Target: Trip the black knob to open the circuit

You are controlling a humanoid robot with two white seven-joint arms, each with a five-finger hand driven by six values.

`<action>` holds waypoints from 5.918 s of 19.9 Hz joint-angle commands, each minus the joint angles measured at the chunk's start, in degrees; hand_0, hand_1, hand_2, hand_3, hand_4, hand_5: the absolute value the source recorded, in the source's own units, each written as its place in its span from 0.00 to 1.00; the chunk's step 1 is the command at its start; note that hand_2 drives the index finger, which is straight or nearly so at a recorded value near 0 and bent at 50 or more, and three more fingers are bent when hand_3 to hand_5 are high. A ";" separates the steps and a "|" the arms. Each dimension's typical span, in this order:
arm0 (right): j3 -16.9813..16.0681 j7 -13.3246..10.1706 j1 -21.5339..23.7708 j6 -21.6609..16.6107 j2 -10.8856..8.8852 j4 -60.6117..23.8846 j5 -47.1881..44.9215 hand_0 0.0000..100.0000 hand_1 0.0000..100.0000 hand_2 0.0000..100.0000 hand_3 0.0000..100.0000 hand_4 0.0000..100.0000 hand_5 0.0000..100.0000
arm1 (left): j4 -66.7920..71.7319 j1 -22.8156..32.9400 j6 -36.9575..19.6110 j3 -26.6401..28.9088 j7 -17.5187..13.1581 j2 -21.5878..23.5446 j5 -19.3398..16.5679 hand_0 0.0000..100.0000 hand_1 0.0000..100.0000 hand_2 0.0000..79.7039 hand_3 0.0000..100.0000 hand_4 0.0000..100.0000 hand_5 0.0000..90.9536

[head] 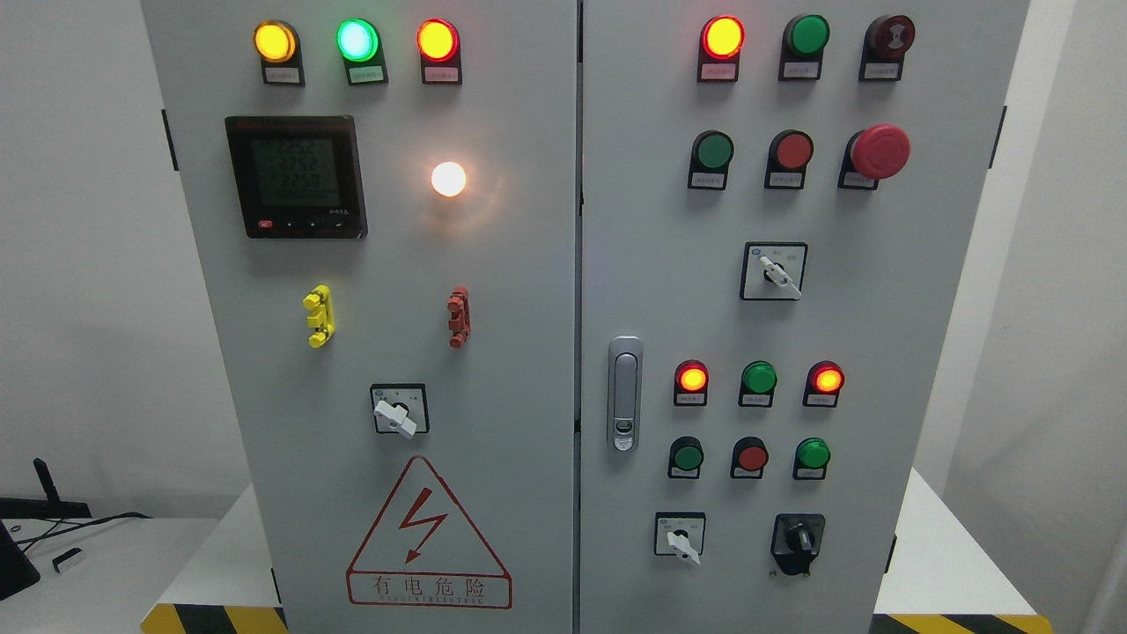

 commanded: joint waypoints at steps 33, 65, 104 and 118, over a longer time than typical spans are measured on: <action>-11.15 -7.38 -40.82 27.48 -4.82 -31.57 4.84 0.25 0.69 0.47 1.00 0.98 0.91 | 0.00 0.00 0.03 0.00 0.03 0.02 -1.76 0.12 0.39 0.00 0.00 0.00 0.00; 5.20 -13.81 -55.06 31.09 -1.75 -20.93 8.81 0.26 0.72 0.45 1.00 1.00 0.93 | 0.00 0.00 0.03 0.00 0.03 0.02 -1.76 0.12 0.39 0.00 0.00 0.00 0.00; 8.63 -14.95 -58.05 31.00 -0.69 -17.85 10.39 0.31 0.71 0.45 1.00 1.00 0.93 | 0.00 0.00 0.03 0.00 0.03 0.02 -1.76 0.12 0.39 0.00 0.00 0.00 0.00; 9.15 -14.95 -58.13 31.00 -0.42 -18.20 10.39 0.32 0.71 0.45 1.00 1.00 0.93 | 0.00 0.00 0.03 0.00 0.03 -0.07 -1.76 0.12 0.39 0.00 0.00 0.00 0.00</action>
